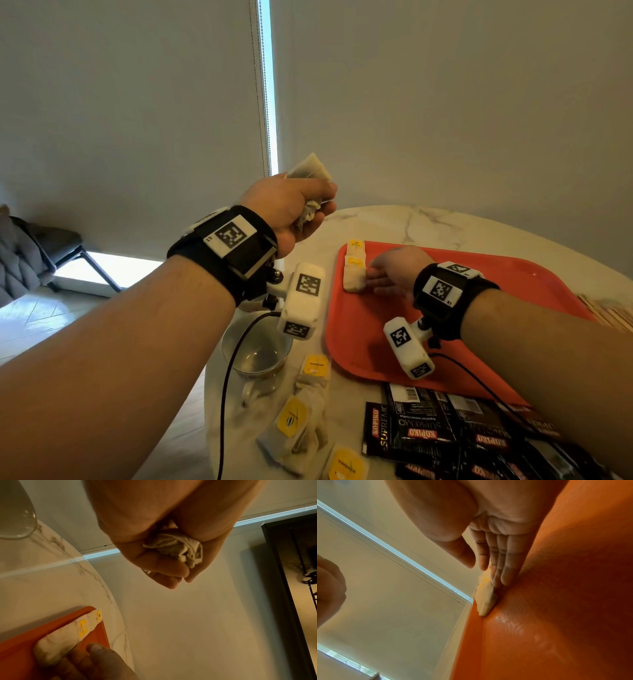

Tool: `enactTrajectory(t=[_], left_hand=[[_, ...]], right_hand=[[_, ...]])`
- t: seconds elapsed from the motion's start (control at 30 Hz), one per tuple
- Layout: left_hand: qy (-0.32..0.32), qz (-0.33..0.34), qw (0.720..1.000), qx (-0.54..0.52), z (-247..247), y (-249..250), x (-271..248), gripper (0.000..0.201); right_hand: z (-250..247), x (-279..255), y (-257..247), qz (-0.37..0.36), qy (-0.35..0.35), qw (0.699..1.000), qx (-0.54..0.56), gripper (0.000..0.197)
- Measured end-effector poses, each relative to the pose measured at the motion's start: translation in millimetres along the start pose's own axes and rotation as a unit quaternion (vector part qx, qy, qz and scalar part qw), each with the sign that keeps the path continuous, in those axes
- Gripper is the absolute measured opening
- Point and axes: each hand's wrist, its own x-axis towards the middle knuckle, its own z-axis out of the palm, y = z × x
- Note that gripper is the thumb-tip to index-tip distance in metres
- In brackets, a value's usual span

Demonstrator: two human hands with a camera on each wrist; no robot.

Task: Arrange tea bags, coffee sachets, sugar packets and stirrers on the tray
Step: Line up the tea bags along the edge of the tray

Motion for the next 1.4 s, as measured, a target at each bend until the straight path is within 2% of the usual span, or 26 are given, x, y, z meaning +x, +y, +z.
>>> enactTrajectory(t=[0.23, 0.37, 0.5, 0.67, 0.77, 0.83, 0.87, 0.9, 0.97, 1.07, 1.17, 1.3, 1.4], left_hand=[[0.008, 0.001, 1.0, 0.006, -1, 0, 5, 0.045], [0.009, 0.0, 1.0, 0.01, -2, -1, 8, 0.045], [0.012, -0.003, 1.0, 0.011, -4, -2, 12, 0.047], [-0.005, -0.033, 0.999, 0.017, 1, -1, 4, 0.037], [-0.023, -0.043, 0.998, 0.026, 6, 3, -8, 0.034], [-0.039, -0.034, 0.998, 0.037, 11, 6, -19, 0.032], [-0.048, -0.027, 0.997, 0.044, 14, 7, -24, 0.03], [-0.058, -0.022, 0.997, 0.052, 17, 8, -31, 0.028], [-0.071, -0.01, 0.995, 0.074, 23, 7, -45, 0.027], [-0.093, 0.009, 0.988, 0.122, 31, 2, -63, 0.033], [-0.099, 0.017, 0.986, 0.135, 38, -4, -76, 0.036], [-0.077, 0.002, 0.994, 0.084, 41, -14, -89, 0.026], [-0.064, -0.02, 0.997, 0.042, 44, -20, -95, 0.026]], right_hand=[[2, 6, 2, 0.0, 0.028, 1.0, -0.001, 0.013], [-1, 14, -5, -0.009, 0.047, 0.998, 0.026, 0.02], [0, 20, -12, -0.017, 0.041, 0.998, 0.034, 0.023], [-5, 15, -13, -0.027, 0.052, 0.998, 0.015, 0.029], [-21, 3, -20, -0.096, 0.075, 0.991, -0.047, 0.038], [-29, -21, -29, -0.181, 0.108, 0.975, -0.077, 0.03], [-31, -36, -33, -0.224, 0.113, 0.966, -0.06, 0.025], [-32, -52, -37, -0.262, 0.099, 0.96, -0.022, 0.022], [-35, -81, -42, -0.318, 0.027, 0.946, 0.051, 0.025], [-40, -111, -41, -0.361, -0.049, 0.93, 0.043, 0.025], [-45, -125, -34, -0.366, -0.04, 0.929, 0.048, 0.018], [-58, -139, -26, -0.324, -0.066, 0.936, 0.123, 0.008], [-66, -143, -21, -0.319, -0.057, 0.934, 0.152, 0.011]])
